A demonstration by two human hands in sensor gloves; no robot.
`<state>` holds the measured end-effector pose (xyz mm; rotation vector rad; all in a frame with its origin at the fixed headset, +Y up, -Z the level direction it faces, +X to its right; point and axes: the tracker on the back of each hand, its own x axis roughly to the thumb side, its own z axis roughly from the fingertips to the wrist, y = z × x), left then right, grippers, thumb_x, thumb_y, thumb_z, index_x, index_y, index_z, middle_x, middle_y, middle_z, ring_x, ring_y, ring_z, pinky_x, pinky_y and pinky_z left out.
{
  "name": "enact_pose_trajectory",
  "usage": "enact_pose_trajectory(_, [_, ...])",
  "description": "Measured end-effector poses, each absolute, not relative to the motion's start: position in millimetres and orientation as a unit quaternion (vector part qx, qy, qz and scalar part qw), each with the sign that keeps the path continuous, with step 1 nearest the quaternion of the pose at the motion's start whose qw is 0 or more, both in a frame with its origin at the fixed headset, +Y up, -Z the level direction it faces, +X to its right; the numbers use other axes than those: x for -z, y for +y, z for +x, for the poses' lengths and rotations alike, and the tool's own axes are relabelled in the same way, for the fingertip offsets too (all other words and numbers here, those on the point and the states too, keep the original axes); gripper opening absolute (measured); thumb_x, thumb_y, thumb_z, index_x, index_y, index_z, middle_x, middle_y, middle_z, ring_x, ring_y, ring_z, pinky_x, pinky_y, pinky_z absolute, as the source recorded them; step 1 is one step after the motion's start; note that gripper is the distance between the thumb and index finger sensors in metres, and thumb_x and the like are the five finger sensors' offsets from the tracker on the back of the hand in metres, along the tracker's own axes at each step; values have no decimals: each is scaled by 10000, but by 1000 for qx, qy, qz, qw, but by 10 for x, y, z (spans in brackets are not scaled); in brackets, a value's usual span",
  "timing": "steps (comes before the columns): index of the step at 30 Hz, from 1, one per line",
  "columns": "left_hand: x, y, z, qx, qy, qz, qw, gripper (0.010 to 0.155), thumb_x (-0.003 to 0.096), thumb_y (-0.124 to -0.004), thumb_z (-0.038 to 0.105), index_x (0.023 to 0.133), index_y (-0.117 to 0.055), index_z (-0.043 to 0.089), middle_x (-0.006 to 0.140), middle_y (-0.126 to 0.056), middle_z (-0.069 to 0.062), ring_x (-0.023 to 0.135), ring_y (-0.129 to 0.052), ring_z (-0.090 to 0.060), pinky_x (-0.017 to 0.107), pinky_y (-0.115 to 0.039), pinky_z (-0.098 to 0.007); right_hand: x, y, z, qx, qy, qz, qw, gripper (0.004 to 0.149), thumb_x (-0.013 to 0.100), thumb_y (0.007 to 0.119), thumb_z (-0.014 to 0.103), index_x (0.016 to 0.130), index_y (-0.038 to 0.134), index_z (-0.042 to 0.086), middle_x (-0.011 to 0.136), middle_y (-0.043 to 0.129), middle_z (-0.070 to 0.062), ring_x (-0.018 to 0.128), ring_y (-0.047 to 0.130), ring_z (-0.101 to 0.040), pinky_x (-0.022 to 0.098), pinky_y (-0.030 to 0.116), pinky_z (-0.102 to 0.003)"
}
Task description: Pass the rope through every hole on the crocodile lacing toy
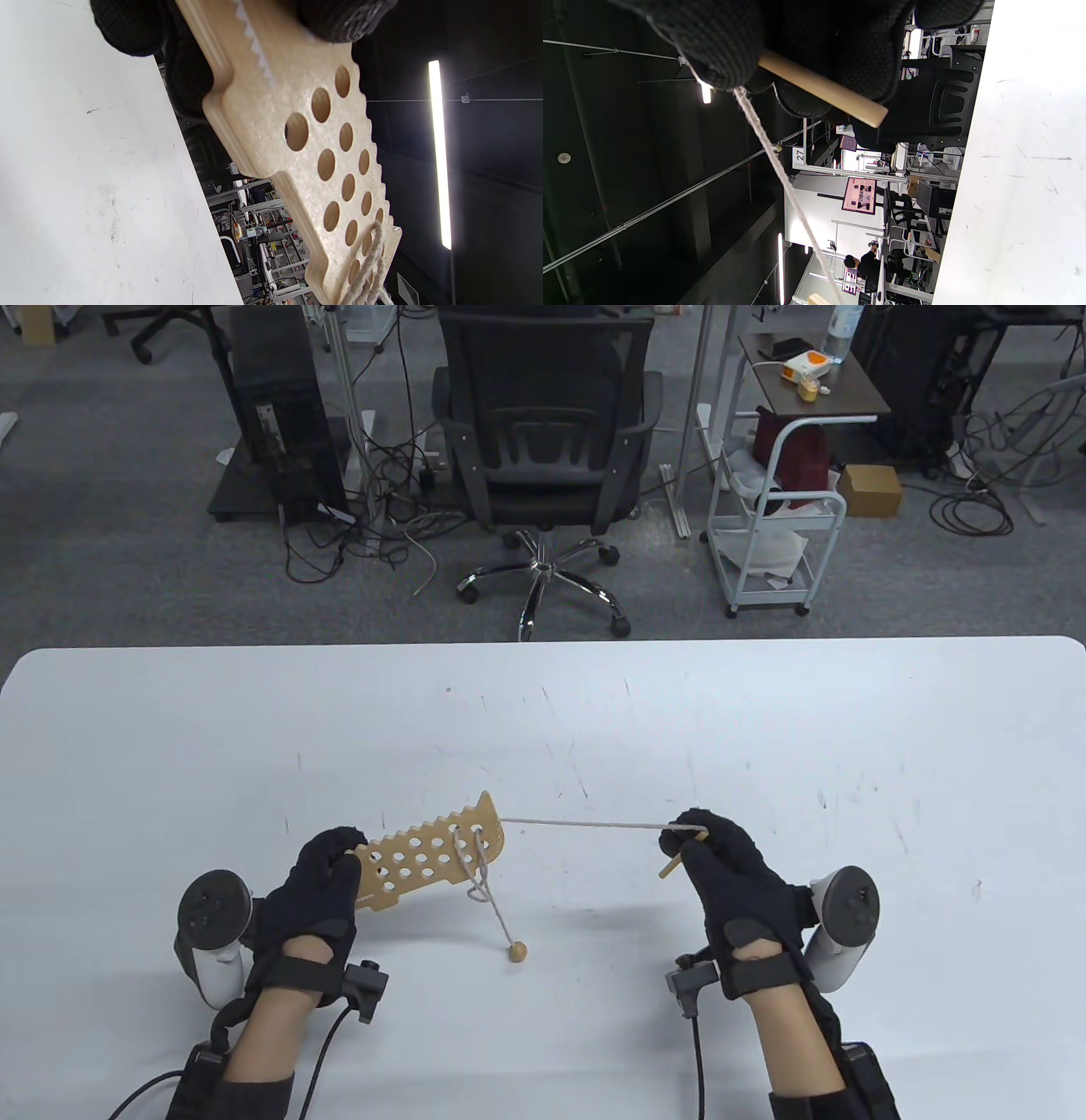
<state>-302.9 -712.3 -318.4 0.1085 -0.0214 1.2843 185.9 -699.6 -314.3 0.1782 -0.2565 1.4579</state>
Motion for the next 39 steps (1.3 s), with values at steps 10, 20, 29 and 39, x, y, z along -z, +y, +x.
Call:
enact_pose_trajectory(10, [3182, -7117, -3090, -601, 4, 58, 797, 517, 429, -706, 377, 936, -692, 276, 785, -877, -11, 612, -977, -236, 672, -691, -520, 3126, -6936, 2017, -645, -148, 66, 747, 421, 488, 821, 311, 898, 766, 233, 856, 889, -96, 772, 848, -383, 647, 532, -642])
enact_pose_trajectory(20, [3183, -7116, -3149, -605, 19, 65, 793, 517, 428, -707, 376, 934, -694, 274, 783, -879, -11, 610, -978, -237, 670, -692, -521, 3117, -6918, 2165, -620, -168, 50, 765, 420, 493, 821, 316, 901, 762, 236, 861, 885, -90, 775, 846, -379, 651, 531, -638])
enact_pose_trajectory(29, [3195, -7131, -3254, -611, 37, 71, 788, 517, 429, -705, 377, 935, -692, 275, 784, -878, -9, 611, -978, -235, 671, -692, -520, 3103, -6911, 2314, -604, -193, 32, 772, 421, 495, 819, 322, 904, 760, 241, 863, 884, -84, 776, 847, -372, 652, 534, -635])
enact_pose_trajectory(39, [3211, -7177, -3393, -620, 66, 82, 777, 516, 430, -704, 377, 936, -690, 275, 785, -876, -10, 611, -977, -234, 671, -692, -519, 3096, -6945, 2497, -591, -220, 4, 776, 420, 499, 815, 326, 907, 754, 246, 866, 881, -80, 780, 846, -367, 655, 533, -631])
